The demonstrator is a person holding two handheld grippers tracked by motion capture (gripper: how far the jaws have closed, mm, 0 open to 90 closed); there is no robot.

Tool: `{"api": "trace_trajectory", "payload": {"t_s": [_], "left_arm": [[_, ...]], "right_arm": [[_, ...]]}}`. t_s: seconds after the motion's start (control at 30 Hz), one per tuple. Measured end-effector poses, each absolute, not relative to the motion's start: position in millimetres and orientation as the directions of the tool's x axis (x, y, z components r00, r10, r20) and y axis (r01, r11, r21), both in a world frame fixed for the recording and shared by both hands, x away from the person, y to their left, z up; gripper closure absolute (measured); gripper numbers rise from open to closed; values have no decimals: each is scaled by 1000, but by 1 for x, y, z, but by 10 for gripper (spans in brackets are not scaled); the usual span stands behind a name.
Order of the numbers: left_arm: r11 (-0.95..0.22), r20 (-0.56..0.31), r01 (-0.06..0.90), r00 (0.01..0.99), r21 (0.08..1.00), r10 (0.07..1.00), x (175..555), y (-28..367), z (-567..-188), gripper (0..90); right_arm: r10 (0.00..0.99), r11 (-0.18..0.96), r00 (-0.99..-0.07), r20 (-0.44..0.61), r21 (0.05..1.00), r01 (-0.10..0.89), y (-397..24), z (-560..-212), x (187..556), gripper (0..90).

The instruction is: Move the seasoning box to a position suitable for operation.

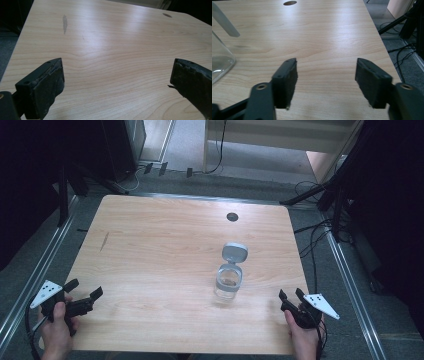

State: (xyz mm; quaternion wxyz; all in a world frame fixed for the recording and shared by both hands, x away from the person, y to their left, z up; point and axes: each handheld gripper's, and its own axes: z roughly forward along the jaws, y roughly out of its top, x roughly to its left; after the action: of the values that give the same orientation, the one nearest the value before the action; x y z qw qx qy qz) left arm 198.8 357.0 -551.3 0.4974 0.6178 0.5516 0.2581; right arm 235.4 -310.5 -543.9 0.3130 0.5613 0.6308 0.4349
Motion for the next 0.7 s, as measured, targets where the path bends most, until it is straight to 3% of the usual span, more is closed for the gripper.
{"api": "trace_trajectory", "payload": {"t_s": [0.13,0.27,0.4,0.7], "left_arm": [[68,-179,433,223,899,958,199,350,-549,0],[86,-197,431,221,898,955,201,340,-544,0],[38,-150,404,250,914,956,213,313,-534,4],[36,-179,410,318,912,931,241,248,-521,212]], "right_arm": [[975,-30,-189,120,906,422,-308,-542,234,491],[973,-54,-183,139,913,405,-305,-537,233,514],[966,-73,-201,160,921,384,-293,-527,234,515],[953,2,-282,110,929,369,-238,-505,245,671]]}}
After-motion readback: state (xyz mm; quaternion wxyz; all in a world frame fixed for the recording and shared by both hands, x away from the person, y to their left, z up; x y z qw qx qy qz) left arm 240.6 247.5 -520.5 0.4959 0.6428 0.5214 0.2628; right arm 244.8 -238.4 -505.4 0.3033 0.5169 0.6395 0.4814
